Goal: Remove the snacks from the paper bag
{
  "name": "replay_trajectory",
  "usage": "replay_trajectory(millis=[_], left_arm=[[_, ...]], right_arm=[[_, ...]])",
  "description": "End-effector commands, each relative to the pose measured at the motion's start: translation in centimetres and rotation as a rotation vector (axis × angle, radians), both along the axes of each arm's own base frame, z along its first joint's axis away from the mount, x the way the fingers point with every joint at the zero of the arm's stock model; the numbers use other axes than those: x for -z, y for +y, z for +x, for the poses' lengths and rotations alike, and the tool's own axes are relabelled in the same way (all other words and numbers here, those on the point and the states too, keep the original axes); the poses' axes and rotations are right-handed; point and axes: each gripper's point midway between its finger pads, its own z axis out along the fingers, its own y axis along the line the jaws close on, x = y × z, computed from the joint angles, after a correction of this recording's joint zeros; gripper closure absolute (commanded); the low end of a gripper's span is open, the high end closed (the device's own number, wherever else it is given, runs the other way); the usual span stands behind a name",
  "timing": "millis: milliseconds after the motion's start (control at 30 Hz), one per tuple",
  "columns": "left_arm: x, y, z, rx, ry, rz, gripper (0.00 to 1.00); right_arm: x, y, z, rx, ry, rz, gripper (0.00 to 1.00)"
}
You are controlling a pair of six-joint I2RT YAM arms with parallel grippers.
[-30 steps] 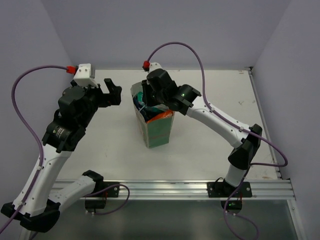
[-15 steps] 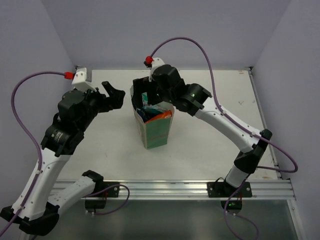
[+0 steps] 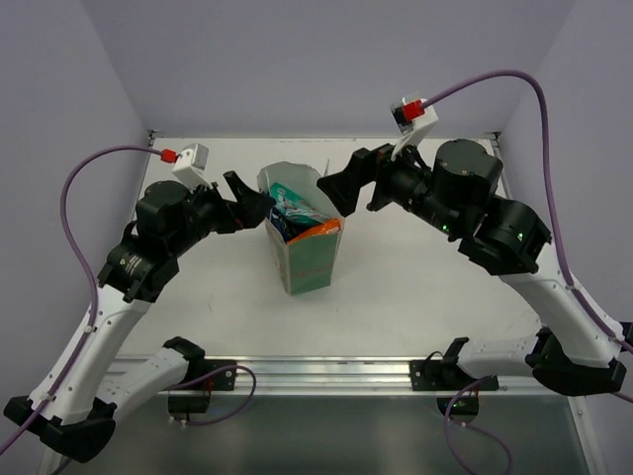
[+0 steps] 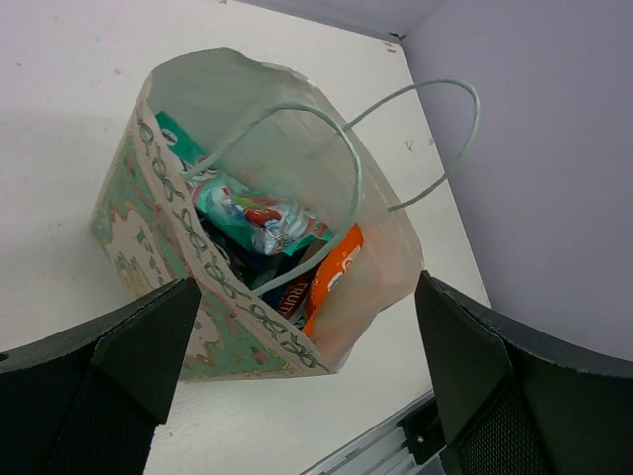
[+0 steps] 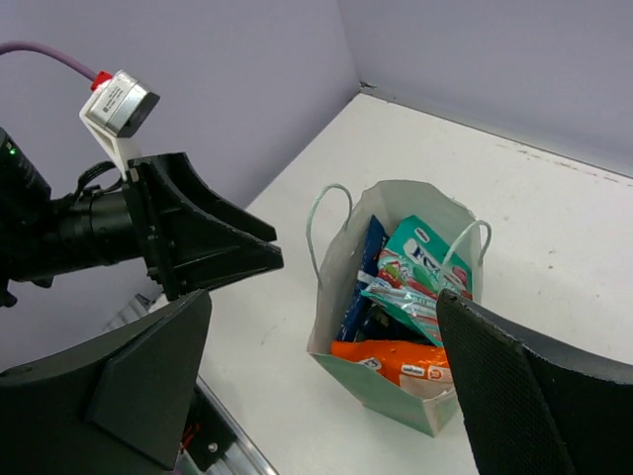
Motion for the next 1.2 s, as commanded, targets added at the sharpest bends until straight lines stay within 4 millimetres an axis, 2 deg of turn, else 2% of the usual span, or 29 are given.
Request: replay_trajectory(millis=[0, 67, 267, 467, 533, 667, 833, 1000, 1167], left_arm=[[-2.6, -2.0, -0.2, 0.080, -0.052, -0.060, 0.00], [-2.0, -2.2, 0.1, 0.069, -0.033, -0.053, 0.00], [2.0, -2.3, 1.4, -0.009, 0.054, 0.010, 0.00], [4.2, -1.6, 3.2, -0.084, 0.084, 0.100, 0.01], [5.0, -1.3, 3.4, -0.101, 0.101, 0.133, 0.06], [6.0, -0.8, 3.8, -0.125, 0.120, 0.177, 0.29], [6.7, -0.8, 3.7, -0.120, 0.143, 0.189, 0.48], [7.7, -0.8, 3.3, -0.111, 0.177, 0.202, 0.56], [8.8, -0.4, 3.2, -0.136, 0.204, 0.218, 0.73]], right_arm=[[2.4, -0.5, 1.3, 0.062, -0.004, -0.074, 0.01], [3.3, -0.9, 1.3, 0.076, 0.006, -0.090, 0.01], [4.9, -2.2, 0.9, 0.101, 0.035, -0.093, 0.01], [5.8, -2.6, 0.6, 0.105, 0.052, -0.094, 0.01], [6.2, -2.8, 0.6, 0.111, 0.056, -0.101, 0.01], [6.2, -3.4, 0.5, 0.126, 0.052, -0.099, 0.01], [6.7, -3.9, 0.5, 0.136, 0.055, -0.104, 0.01], [6.8, -4.0, 0.5, 0.138, 0.055, -0.107, 0.01], [7.0, -3.8, 0.6, 0.133, 0.058, -0.111, 0.01]])
